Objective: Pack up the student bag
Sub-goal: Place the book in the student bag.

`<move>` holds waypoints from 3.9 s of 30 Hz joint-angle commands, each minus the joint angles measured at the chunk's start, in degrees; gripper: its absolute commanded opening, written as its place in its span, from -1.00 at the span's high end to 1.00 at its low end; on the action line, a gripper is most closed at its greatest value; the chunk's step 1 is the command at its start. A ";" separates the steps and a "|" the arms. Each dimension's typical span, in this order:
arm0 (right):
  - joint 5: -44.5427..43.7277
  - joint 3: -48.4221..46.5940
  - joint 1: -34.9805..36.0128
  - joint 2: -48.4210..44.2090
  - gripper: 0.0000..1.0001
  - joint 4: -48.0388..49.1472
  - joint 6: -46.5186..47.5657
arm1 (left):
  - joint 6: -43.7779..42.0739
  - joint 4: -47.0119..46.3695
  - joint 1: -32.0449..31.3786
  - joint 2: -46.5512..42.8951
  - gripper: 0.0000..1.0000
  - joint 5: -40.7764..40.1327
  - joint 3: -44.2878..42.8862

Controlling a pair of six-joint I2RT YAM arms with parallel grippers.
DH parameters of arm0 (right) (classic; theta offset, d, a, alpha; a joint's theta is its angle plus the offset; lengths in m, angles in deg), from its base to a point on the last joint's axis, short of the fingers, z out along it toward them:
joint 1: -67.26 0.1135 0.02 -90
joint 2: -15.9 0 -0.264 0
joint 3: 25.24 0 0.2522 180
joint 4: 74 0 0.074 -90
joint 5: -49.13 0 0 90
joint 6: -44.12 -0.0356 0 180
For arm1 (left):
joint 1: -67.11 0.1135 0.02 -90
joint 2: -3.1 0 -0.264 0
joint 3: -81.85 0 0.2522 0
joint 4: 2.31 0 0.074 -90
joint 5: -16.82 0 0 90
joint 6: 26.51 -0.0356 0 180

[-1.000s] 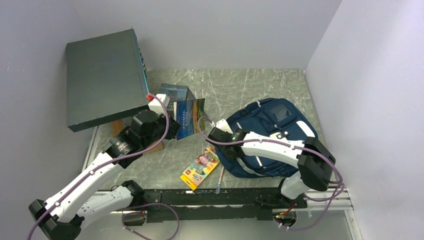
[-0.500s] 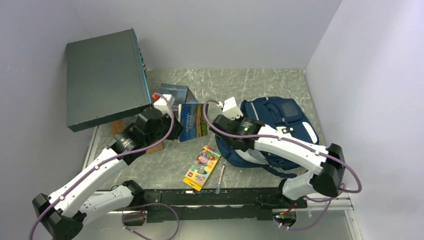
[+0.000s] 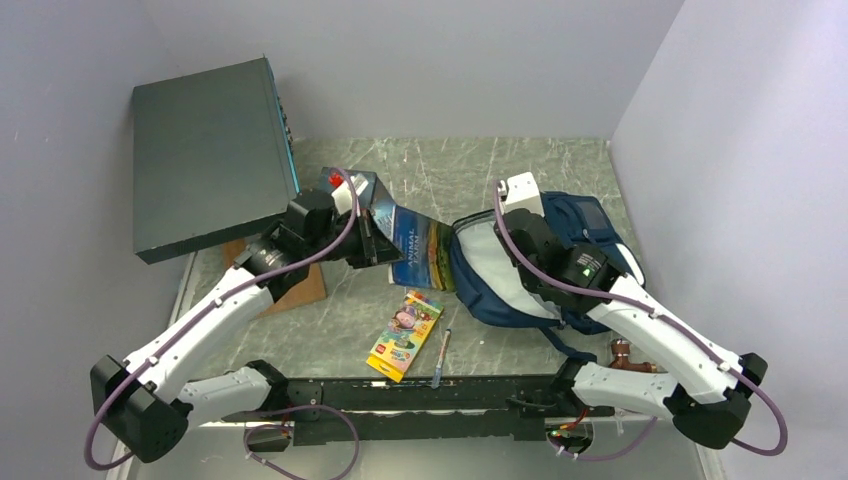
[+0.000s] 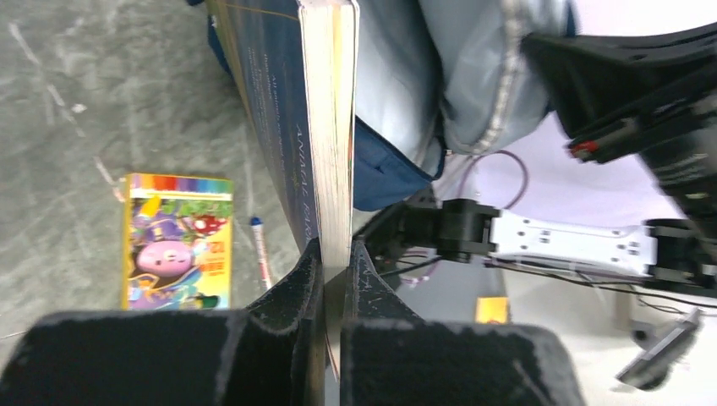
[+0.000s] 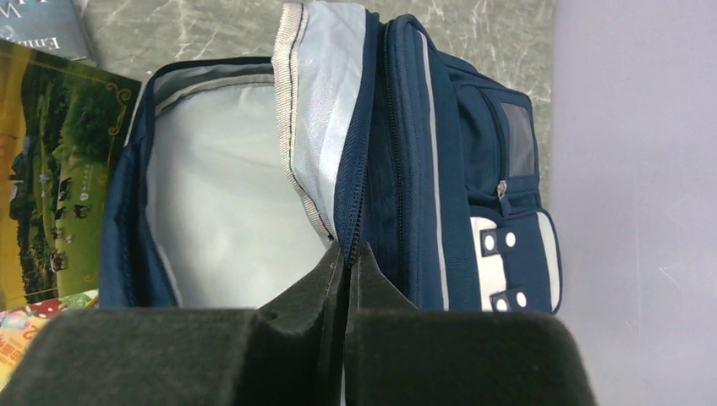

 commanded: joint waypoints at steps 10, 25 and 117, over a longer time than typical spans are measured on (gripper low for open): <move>6.20 2.47 -3.98 -4.35 1.00 13.84 3.88 | 11.15 -0.08 3.47 7.04 1.00 11.28 -21.95; 11.23 -0.36 -6.36 -3.12 1.00 17.22 -0.31 | 23.04 -11.89 5.93 6.88 1.00 14.77 -9.84; 23.37 -1.71 -14.89 -4.44 1.00 15.50 0.73 | 43.85 -44.84 -22.71 62.58 -0.03 -8.61 -26.82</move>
